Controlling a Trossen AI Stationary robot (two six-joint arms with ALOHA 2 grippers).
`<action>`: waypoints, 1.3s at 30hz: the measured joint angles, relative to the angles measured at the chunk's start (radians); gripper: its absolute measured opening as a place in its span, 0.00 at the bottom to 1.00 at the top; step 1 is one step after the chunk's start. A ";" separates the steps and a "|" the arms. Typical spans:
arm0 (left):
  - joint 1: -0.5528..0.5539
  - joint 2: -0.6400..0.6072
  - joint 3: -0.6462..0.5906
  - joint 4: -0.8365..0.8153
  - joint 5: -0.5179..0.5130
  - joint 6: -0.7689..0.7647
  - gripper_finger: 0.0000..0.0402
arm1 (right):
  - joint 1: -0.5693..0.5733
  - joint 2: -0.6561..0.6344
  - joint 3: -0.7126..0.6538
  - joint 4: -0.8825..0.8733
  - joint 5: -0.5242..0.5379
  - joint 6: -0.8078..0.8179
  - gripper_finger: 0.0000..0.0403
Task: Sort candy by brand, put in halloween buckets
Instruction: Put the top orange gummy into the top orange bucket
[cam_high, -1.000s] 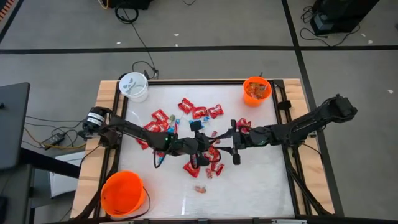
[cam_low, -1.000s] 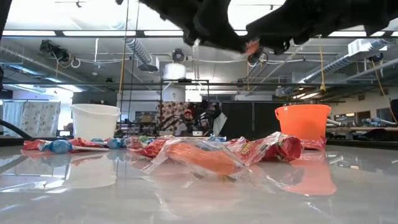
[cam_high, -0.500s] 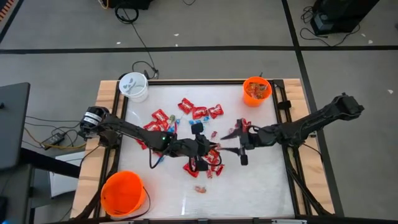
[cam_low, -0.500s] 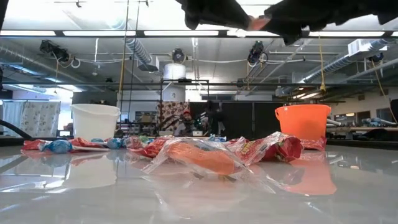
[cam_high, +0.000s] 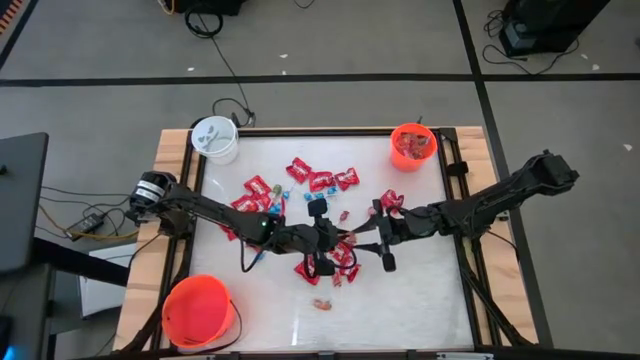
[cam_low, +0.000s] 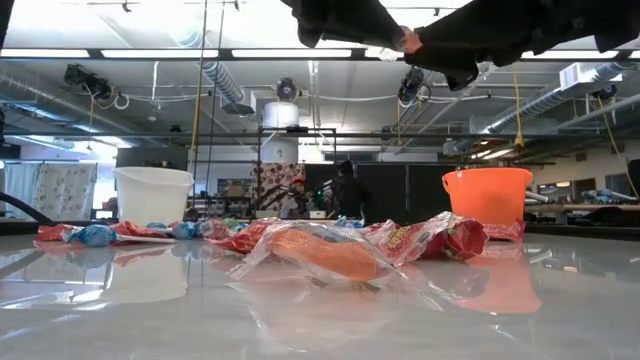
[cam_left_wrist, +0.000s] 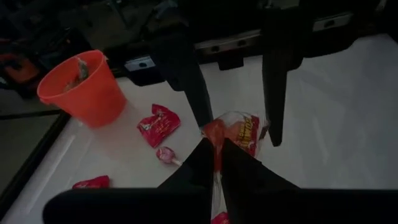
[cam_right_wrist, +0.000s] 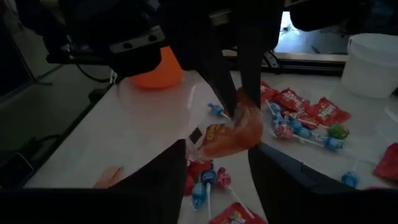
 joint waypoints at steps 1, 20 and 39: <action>0.000 0.000 0.000 0.001 0.000 0.000 0.06 | -0.001 0.005 0.000 0.014 -0.005 0.002 0.42; 0.001 0.000 0.000 -0.035 0.026 -0.019 0.22 | -0.027 -0.046 0.001 -0.066 -0.044 0.215 0.01; 0.045 0.001 -0.179 -0.217 -0.028 -0.229 0.38 | -0.283 -0.434 0.022 -0.808 0.047 0.427 0.00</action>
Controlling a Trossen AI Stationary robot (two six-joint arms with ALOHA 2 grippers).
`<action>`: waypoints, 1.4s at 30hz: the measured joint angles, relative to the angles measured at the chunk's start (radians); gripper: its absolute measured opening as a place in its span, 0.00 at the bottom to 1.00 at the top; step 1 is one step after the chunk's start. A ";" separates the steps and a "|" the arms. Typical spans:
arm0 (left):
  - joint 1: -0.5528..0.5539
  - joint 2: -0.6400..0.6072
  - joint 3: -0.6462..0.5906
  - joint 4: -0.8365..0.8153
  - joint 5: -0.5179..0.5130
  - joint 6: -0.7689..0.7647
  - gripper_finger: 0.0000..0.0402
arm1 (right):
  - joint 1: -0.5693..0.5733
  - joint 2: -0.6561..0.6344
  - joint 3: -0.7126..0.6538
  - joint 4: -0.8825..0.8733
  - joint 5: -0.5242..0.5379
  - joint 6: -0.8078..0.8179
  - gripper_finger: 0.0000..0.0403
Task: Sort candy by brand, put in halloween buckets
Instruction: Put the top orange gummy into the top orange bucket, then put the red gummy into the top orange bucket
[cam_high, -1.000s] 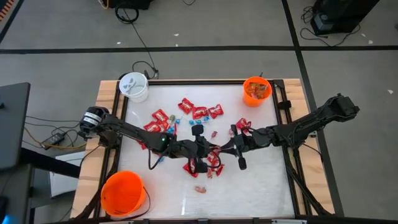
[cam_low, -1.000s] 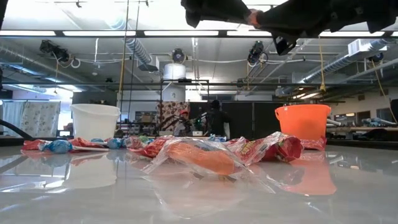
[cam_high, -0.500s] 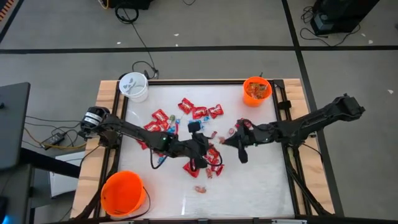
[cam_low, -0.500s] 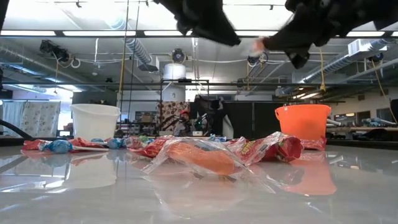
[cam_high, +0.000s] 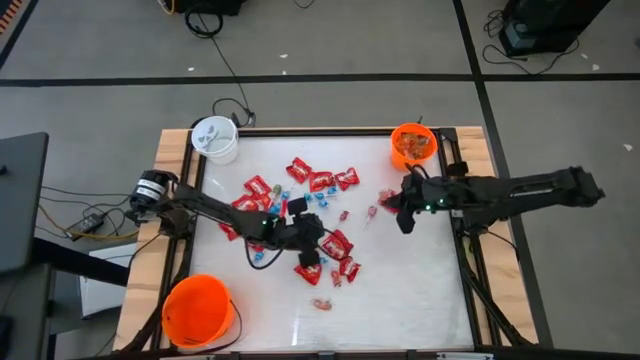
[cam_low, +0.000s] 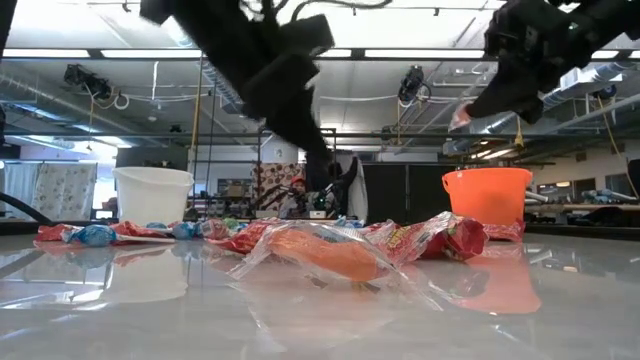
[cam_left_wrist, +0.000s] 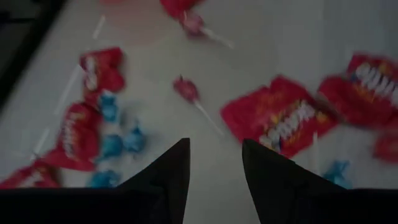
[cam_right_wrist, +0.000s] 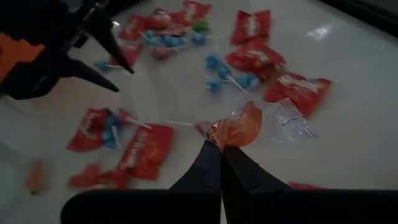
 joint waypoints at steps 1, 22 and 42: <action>0.001 -0.002 -0.018 0.012 0.009 0.000 0.38 | -0.012 0.000 0.020 -0.042 0.004 -0.003 0.00; 0.117 -0.016 -0.141 0.237 0.129 0.050 0.38 | -0.665 0.120 0.317 -0.402 0.059 -0.247 0.02; 0.062 -0.016 -0.139 0.416 0.197 -0.058 0.38 | -0.793 0.391 0.316 -0.288 -0.019 -0.331 0.28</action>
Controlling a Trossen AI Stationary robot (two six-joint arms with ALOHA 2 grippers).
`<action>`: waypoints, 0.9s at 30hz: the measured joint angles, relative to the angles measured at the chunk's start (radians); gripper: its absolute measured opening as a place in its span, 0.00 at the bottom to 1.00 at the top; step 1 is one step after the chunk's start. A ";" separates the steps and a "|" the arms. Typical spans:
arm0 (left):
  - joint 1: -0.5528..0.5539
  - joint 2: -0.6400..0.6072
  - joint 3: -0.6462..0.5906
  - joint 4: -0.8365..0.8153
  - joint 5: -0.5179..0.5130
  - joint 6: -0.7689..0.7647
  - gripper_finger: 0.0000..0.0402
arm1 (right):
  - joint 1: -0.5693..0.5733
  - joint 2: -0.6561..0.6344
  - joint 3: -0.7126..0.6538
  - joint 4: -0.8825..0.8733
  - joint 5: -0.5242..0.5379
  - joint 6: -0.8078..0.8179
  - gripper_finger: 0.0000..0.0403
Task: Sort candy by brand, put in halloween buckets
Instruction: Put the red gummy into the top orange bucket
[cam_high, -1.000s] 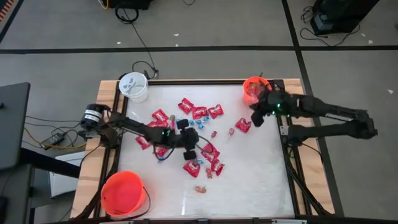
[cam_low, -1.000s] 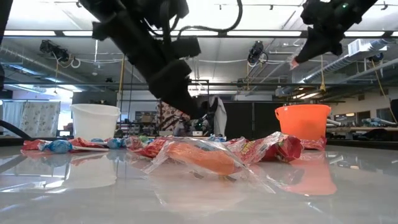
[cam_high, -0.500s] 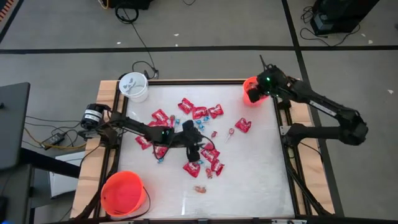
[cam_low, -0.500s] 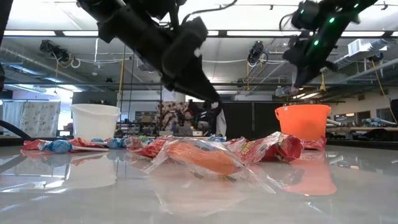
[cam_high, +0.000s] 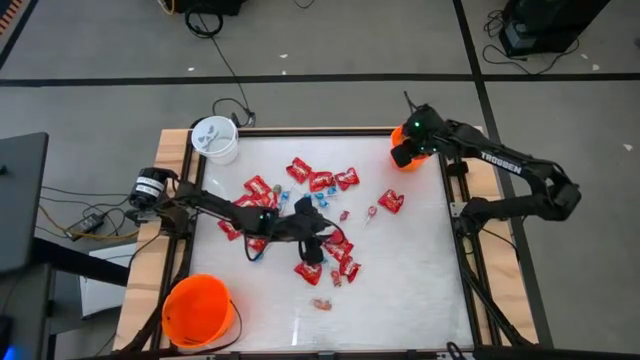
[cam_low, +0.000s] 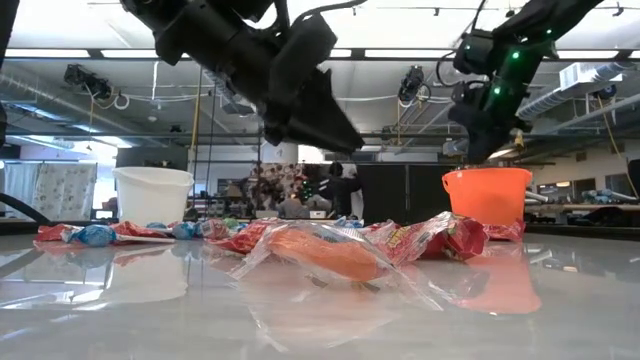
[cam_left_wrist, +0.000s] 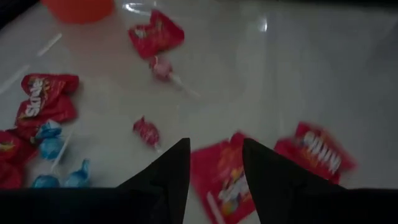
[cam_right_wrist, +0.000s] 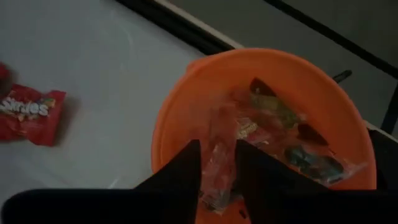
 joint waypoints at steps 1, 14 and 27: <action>0.000 0.000 0.000 0.018 -0.001 -0.013 0.38 | 0.000 -0.007 0.000 0.001 0.000 0.007 0.30; 0.014 0.000 0.000 0.035 -0.026 -0.037 0.38 | 0.212 -0.198 -0.006 0.185 -0.049 -0.009 0.36; -0.051 -0.069 0.000 -0.111 -0.192 -0.038 0.38 | 0.720 -0.226 -0.273 0.625 -0.030 0.047 0.31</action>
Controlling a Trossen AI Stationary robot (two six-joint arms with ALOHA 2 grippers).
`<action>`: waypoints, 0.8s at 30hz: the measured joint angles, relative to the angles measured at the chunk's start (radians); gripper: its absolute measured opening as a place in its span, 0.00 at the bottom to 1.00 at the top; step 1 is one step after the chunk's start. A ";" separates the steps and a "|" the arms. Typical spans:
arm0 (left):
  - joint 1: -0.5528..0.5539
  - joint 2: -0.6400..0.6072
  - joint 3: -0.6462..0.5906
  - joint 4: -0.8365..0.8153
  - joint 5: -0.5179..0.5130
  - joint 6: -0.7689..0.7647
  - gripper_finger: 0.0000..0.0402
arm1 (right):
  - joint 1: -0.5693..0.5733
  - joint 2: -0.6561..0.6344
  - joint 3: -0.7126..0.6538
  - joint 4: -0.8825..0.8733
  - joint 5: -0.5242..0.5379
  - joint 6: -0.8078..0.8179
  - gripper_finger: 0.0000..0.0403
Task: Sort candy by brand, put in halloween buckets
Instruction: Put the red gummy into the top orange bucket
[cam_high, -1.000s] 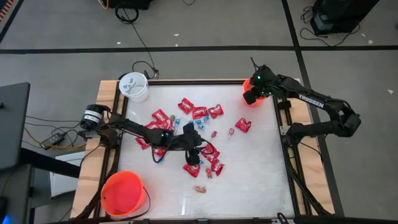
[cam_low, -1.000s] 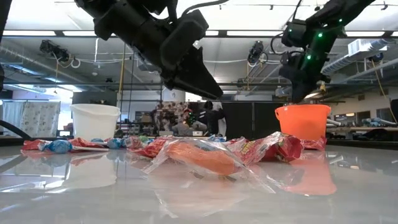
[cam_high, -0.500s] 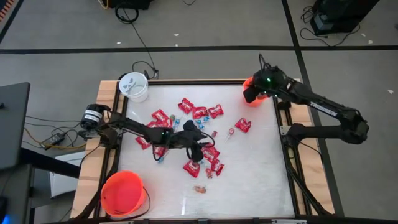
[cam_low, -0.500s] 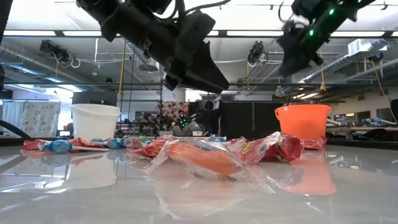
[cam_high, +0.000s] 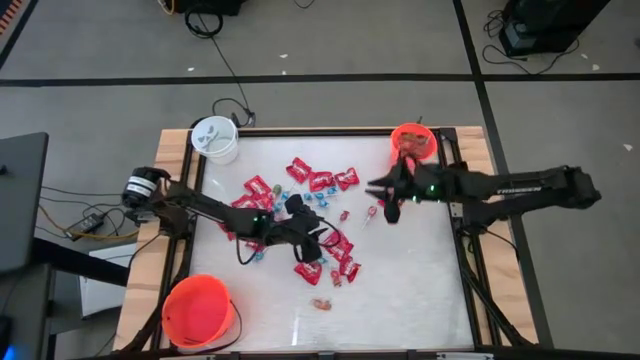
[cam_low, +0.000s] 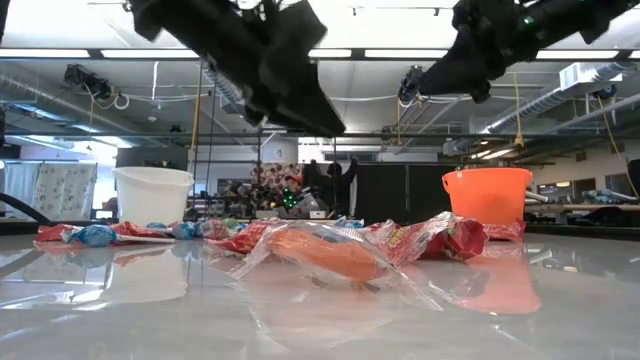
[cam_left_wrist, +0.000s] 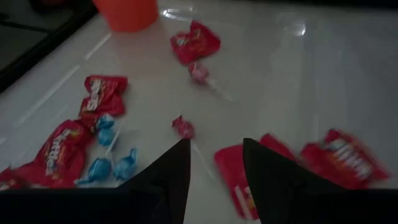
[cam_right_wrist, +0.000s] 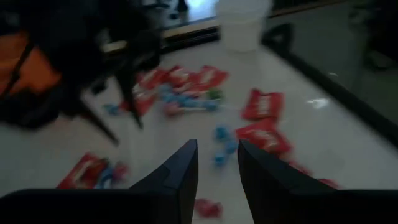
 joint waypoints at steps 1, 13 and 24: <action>-0.008 -0.016 0.000 -0.016 -0.001 -0.004 0.38 | 0.024 0.011 -0.020 0.025 -0.004 0.001 0.31; -0.137 -0.032 -0.032 0.078 -0.172 -0.082 0.38 | 0.238 0.247 -0.165 0.513 -0.060 -0.065 0.31; -0.099 0.160 -0.026 0.453 -0.076 -0.071 0.38 | 0.260 0.528 -0.165 0.711 -0.082 -0.142 0.31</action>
